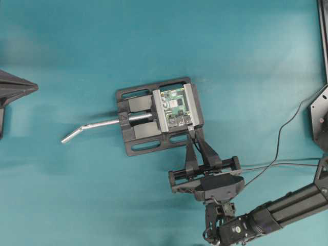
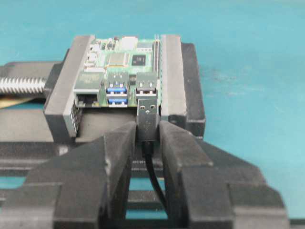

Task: Insert the USB into the fixed PCB.
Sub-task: 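Align the USB plug with the right-side port on the clamped board, then push the USB plug into the board's port with the right gripper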

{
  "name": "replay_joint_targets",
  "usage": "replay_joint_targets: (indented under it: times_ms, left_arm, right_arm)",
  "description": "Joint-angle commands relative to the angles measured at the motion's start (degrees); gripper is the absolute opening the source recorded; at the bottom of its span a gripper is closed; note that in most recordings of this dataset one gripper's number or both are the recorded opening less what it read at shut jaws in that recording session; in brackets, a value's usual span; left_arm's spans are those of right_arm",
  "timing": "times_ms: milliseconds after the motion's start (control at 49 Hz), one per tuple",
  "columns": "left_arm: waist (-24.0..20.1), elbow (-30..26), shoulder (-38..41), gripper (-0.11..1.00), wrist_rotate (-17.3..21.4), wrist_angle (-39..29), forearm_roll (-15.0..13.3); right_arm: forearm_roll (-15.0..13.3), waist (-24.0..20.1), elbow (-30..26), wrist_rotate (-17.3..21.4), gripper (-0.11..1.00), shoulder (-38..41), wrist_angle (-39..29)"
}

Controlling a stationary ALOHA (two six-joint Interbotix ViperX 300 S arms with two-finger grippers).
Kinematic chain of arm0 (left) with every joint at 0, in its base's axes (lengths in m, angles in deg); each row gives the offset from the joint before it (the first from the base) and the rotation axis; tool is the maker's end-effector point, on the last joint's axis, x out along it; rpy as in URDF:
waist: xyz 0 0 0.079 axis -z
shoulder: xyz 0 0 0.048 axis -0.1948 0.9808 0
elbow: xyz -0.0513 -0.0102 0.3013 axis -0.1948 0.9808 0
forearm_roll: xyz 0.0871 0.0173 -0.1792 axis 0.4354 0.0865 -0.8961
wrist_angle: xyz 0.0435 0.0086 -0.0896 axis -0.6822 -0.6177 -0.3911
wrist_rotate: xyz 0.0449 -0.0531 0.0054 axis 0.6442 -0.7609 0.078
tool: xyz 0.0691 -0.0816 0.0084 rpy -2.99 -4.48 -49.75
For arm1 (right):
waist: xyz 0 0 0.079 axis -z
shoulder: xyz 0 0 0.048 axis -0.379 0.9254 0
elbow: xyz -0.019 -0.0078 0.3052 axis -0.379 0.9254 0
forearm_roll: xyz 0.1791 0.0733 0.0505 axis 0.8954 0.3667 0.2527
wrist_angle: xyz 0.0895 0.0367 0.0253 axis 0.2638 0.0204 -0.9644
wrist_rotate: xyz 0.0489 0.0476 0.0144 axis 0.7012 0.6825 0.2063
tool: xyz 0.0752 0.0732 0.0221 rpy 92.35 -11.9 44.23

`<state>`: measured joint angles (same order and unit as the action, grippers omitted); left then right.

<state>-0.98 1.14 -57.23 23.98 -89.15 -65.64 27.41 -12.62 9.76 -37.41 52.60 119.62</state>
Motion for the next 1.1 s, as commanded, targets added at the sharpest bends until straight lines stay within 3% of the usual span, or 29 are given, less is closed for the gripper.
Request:
replay_joint_targets:
  times_ms: [0,1081]
  left_arm:
    - [0.1,-1.7,0.4,0.01,-0.2,0.3,0.1]
    - [0.1,-1.7,0.4,0.01,-0.2,0.3,0.2]
  right_arm:
    - [-0.5,0.4,-0.4,-0.1,0.21,-2.7,0.4]
    - [-2.4,2.2,0.0,-0.1,0.21,-2.7,0.0]
